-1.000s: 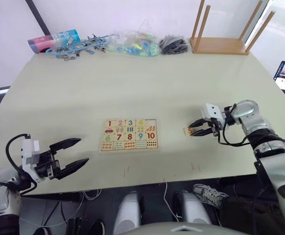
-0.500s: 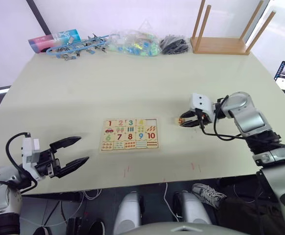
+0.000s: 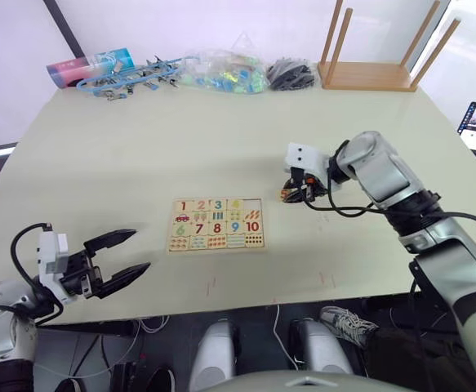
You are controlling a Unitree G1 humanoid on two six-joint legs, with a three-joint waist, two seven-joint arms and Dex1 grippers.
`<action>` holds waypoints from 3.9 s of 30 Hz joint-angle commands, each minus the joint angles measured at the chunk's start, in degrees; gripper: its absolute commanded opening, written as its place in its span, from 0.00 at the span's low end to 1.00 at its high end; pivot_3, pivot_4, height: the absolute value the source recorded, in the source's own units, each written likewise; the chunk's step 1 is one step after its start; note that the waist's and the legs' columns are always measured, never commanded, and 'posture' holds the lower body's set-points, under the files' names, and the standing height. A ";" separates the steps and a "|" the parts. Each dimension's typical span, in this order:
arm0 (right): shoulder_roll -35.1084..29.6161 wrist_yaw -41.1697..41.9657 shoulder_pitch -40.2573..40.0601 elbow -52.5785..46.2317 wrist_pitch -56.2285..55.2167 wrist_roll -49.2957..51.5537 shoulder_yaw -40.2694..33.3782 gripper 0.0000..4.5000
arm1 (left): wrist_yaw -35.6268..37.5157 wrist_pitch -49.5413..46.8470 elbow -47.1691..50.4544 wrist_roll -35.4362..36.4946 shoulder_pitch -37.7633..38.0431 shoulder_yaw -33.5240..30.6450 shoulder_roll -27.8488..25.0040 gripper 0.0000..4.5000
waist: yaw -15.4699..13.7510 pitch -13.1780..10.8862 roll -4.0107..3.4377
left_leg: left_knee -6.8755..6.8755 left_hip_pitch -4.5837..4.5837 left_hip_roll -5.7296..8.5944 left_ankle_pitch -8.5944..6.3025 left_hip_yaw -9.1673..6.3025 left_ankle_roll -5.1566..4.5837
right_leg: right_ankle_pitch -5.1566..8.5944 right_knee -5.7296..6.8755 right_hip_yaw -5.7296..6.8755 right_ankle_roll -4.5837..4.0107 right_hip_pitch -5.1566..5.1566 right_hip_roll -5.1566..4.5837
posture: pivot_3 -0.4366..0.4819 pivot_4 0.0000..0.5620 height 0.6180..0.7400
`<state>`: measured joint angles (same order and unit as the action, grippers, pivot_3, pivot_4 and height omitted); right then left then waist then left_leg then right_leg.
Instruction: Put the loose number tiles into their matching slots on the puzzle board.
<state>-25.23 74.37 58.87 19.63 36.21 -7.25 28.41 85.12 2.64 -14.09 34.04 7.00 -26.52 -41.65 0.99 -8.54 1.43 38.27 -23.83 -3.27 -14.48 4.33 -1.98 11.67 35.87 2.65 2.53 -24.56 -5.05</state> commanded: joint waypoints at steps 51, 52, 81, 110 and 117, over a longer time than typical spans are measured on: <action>18.18 -4.58 10.94 18.40 -3.08 -5.33 4.48 0.20 | -1.94 1.14 2.53 2.55 2.79 -1.96 0.06 1.00 | 1.35 -0.07 -0.10 | -0.04 -0.03 0.00 0.00 0.07 0.02 | 0.00 0.02 0.16 -0.02 -0.06 0.02 | 0.48 0.27 0.98; 18.19 -4.53 10.92 18.37 -3.08 -5.35 4.48 0.20 | -1.92 1.15 2.50 2.55 2.79 -1.97 0.06 1.00 | 1.35 -0.07 -0.10 | -0.05 -0.03 0.00 0.00 0.06 0.02 | 0.00 0.02 0.16 -0.02 -0.06 0.02 | 0.48 0.27 0.98; 17.74 -3.16 10.25 17.84 -4.35 -6.07 5.12 0.74 | -0.74 2.20 0.64 2.38 2.31 -1.63 0.00 1.00 | 1.37 -0.10 -0.14 | -0.06 -0.02 0.05 -0.10 -0.06 -0.17 | -0.23 0.04 0.78 -0.79 -0.24 0.78 | 0.48 0.27 0.98; 14.60 -7.25 1.76 16.03 -16.80 4.56 -8.38 0.02 | -0.92 2.30 0.25 2.15 1.43 -1.47 -0.06 1.00 | 1.36 -0.11 -0.16 | -0.07 -0.02 0.04 -0.10 -0.04 -0.17 | -0.24 0.04 0.77 -0.78 -0.24 0.80 | 0.48 0.27 0.98; 15.50 -9.84 -4.48 17.25 -22.45 6.11 -10.19 0.02 | -0.81 2.10 -0.07 2.07 1.07 -1.59 -0.45 1.00 | 1.32 -0.11 -0.16 | -0.06 -0.01 0.03 -0.09 -0.02 -0.17 | -0.25 0.04 0.76 -0.75 -0.22 0.82 | 0.48 0.27 0.98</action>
<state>-9.61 65.05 53.66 37.66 15.55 -1.90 19.48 83.97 4.22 -14.30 35.63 8.16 -26.67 -41.06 2.31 -8.65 1.27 38.23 -23.84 -3.23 -14.57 4.31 -2.15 11.42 35.91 3.39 1.77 -24.78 -4.23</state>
